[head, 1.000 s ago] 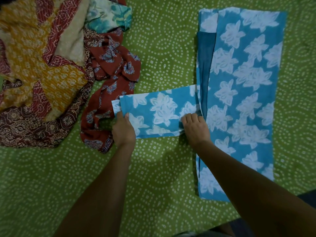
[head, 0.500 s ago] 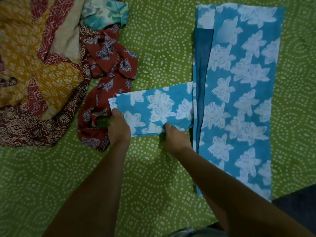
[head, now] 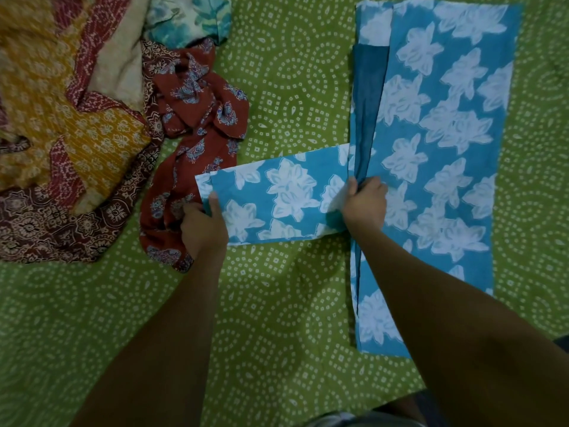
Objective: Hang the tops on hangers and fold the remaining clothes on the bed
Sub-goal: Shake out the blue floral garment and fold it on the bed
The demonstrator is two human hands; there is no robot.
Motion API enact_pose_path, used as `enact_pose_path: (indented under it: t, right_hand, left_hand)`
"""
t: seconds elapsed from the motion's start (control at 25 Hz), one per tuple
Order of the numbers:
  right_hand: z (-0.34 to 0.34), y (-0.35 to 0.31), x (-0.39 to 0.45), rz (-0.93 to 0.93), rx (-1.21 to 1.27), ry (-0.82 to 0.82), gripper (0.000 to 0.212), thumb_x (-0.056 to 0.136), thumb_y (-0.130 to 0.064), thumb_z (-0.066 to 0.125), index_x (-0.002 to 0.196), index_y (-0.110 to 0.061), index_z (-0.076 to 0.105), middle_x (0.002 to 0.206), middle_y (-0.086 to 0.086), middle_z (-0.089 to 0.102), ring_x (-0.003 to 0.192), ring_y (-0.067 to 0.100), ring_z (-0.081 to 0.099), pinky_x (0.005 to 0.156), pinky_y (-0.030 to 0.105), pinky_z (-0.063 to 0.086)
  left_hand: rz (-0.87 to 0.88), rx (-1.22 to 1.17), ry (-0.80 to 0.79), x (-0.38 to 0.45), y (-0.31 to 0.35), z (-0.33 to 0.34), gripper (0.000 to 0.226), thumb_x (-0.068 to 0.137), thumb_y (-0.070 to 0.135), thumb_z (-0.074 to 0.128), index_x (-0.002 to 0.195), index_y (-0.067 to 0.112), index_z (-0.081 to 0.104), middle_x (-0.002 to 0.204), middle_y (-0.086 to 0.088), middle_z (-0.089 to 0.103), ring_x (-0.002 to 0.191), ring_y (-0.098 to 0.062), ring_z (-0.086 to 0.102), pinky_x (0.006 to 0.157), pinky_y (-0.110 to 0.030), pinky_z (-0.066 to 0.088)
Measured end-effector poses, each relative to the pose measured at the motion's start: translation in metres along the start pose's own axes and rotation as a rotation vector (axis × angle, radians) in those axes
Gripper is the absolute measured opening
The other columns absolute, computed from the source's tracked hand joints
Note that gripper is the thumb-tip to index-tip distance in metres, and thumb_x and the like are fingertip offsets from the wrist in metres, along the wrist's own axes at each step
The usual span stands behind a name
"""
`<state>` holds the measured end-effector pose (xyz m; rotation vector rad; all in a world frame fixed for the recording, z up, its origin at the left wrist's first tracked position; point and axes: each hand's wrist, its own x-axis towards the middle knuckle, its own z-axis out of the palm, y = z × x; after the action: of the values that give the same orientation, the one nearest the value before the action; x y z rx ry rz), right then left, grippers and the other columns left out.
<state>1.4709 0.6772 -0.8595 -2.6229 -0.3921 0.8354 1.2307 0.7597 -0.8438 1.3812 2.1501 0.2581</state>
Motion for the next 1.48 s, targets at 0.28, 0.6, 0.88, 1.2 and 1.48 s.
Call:
enact_pose_path:
  t: [0.28, 0.6, 0.88, 1.2, 1.48]
  right_hand:
    - [0.000, -0.017, -0.029, -0.213, 0.441, -0.294, 0.038, 0.099, -0.038, 0.045, 0.087, -0.005, 0.060, 0.076, 0.004, 0.060, 0.067, 0.013, 0.055, 0.063, 0.029, 0.042]
    - [-0.169, 0.064, 0.013, 0.253, 1.331, -0.779, 0.060, 0.086, -0.064, 0.040, 0.095, -0.013, 0.070, 0.091, 0.010, 0.068, 0.082, 0.026, 0.068, 0.071, 0.037, 0.058]
    - [-0.163, 0.128, 0.064, 0.262, 0.917, -0.411, 0.014, 0.087, -0.002, 0.064, 0.101, 0.000, 0.064, 0.077, 0.007, 0.071, 0.070, 0.022, 0.068, 0.059, 0.032, 0.058]
    - [-0.169, 0.141, 0.093, 0.130, 0.700, -0.242, 0.034, 0.077, -0.028, 0.079, 0.095, -0.015, 0.053, 0.087, -0.001, 0.056, 0.075, 0.011, 0.054, 0.063, 0.017, 0.048]
    - [-0.164, 0.172, 0.074, -0.032, 0.343, -0.073, 0.049, 0.082, -0.016, 0.073, 0.122, -0.011, 0.045, 0.115, 0.009, 0.062, 0.100, 0.023, 0.060, 0.084, 0.033, 0.049]
  left_hand:
    - [0.021, -0.476, -0.258, -0.004, 0.048, -0.014, 0.036, 0.080, 0.006, 0.069, 0.114, 0.005, 0.058, 0.112, -0.016, 0.065, 0.096, -0.018, 0.064, 0.085, -0.036, 0.053]
    - [0.536, -0.330, -1.170, -0.194, 0.168, 0.068, 0.024, 0.088, 0.019, 0.068, 0.110, 0.018, 0.058, 0.082, -0.012, 0.064, 0.062, -0.016, 0.060, 0.058, -0.030, 0.049]
    - [0.907, 0.339, -0.260, -0.168, 0.114, 0.114, 0.051, 0.097, 0.029, 0.048, 0.144, 0.012, 0.038, 0.149, -0.008, 0.039, 0.136, -0.026, 0.036, 0.111, -0.036, 0.030]
    - [0.939, 0.709, -0.309, -0.157, 0.094, 0.163, 0.089, 0.087, 0.072, 0.015, 0.153, 0.013, 0.007, 0.161, -0.006, 0.005, 0.148, -0.027, 0.001, 0.118, -0.047, 0.004]
    - [1.066, 0.698, -0.296, -0.169, 0.089, 0.166, 0.081, 0.091, 0.067, 0.020, 0.153, 0.016, 0.008, 0.161, -0.002, 0.004, 0.148, -0.026, -0.002, 0.119, -0.048, 0.006]
